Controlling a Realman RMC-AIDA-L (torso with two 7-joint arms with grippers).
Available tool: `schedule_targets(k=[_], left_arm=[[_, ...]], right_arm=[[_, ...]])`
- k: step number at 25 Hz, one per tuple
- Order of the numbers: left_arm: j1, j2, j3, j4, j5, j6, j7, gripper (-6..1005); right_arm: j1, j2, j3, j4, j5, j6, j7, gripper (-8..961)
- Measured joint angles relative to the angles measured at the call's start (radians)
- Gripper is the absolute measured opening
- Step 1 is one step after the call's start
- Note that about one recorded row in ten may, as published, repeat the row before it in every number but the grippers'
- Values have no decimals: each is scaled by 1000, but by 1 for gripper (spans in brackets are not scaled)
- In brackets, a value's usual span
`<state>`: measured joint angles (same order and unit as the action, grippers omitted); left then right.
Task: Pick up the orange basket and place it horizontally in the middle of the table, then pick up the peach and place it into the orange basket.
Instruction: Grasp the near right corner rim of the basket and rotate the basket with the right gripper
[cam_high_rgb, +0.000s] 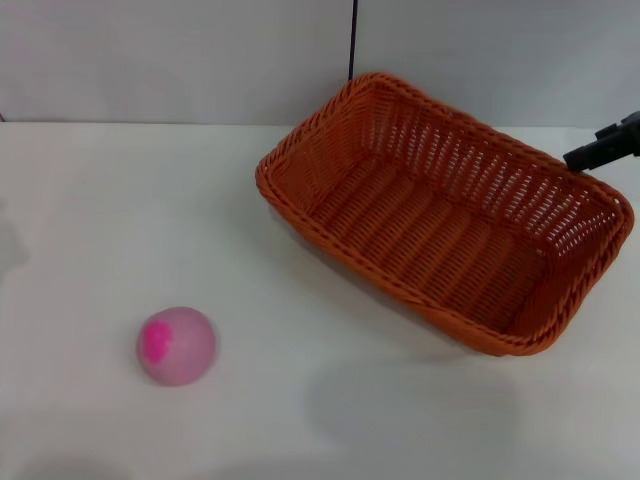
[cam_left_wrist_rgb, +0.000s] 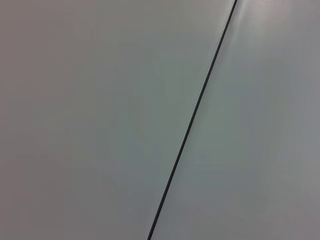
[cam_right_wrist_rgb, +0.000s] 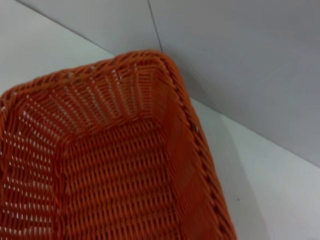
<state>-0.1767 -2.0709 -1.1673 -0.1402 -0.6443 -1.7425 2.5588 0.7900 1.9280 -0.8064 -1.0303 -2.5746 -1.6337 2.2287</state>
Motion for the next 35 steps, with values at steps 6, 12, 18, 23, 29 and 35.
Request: schedule_targets(k=[6,12,18,23,29,35], left_arm=[[0,0,0,-1,0,-2,0,0],[0,0,0,-3,0,-3,0,0],[-1,0,0,-2,0,-3,0,0],[1,0,0,-2,0,-3,0,0],[2,0,0,-2,0,-3,0,1],[2,0,1,-2,0,-2,0,1]], right_arm=[[-2,6,-43,36,-14,20,-10,652],[-2,14,-78,68,-37,58,-14,652],[-10,26,-79,90,-38,101,-24,651],[-18,33,-79,109,-38,149,-28,583],[-29,46,-78,108,-37,165,-50,482],[-38,47,-73,103,-30,158,-61,301]])
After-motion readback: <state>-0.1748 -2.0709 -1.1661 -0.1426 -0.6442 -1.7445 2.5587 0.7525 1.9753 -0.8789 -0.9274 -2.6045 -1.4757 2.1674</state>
